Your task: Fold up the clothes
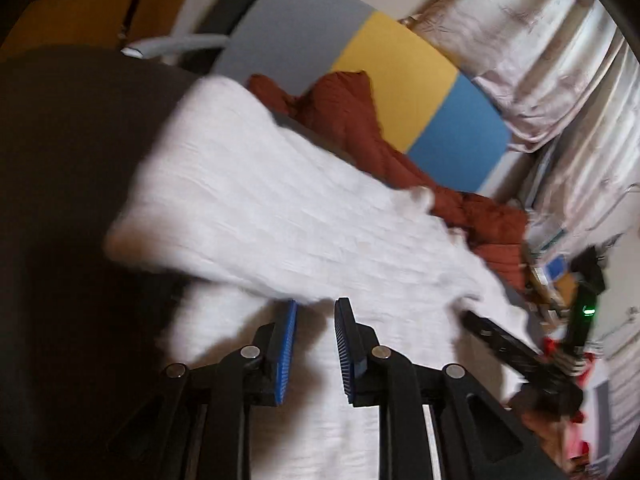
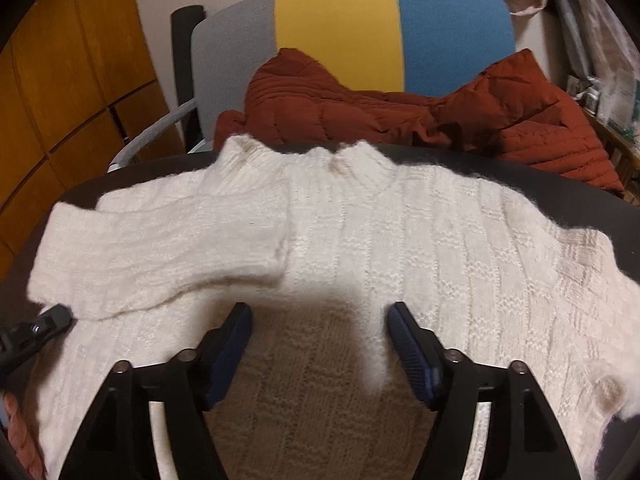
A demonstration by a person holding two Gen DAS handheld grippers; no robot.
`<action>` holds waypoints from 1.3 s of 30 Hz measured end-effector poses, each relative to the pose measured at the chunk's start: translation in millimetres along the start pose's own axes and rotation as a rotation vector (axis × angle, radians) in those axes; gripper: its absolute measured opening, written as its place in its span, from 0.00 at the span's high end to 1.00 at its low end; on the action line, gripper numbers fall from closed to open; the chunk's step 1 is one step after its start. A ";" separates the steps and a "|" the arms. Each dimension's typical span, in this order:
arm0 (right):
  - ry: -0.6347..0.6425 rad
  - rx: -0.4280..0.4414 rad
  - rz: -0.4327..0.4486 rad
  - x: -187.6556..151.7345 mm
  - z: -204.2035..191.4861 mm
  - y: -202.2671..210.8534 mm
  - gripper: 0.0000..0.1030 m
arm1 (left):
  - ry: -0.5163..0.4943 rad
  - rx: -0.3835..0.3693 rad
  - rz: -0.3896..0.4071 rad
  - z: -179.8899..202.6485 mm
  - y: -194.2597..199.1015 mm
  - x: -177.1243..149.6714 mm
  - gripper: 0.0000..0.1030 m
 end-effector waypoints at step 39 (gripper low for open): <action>-0.380 0.210 0.086 67.0 22.1 10.5 0.92 | 0.084 0.014 0.060 -48.8 12.0 38.2 0.78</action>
Point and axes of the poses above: each gripper's, at about its wrist camera, not at the fingertips, and y roughly against the way its jaws point, z to its right, x to its top, the point moved 9 cm from there along -y, roughly the way its jaws point, and after that the axes turned 8 degrees about -z, right-handed, at the moved point
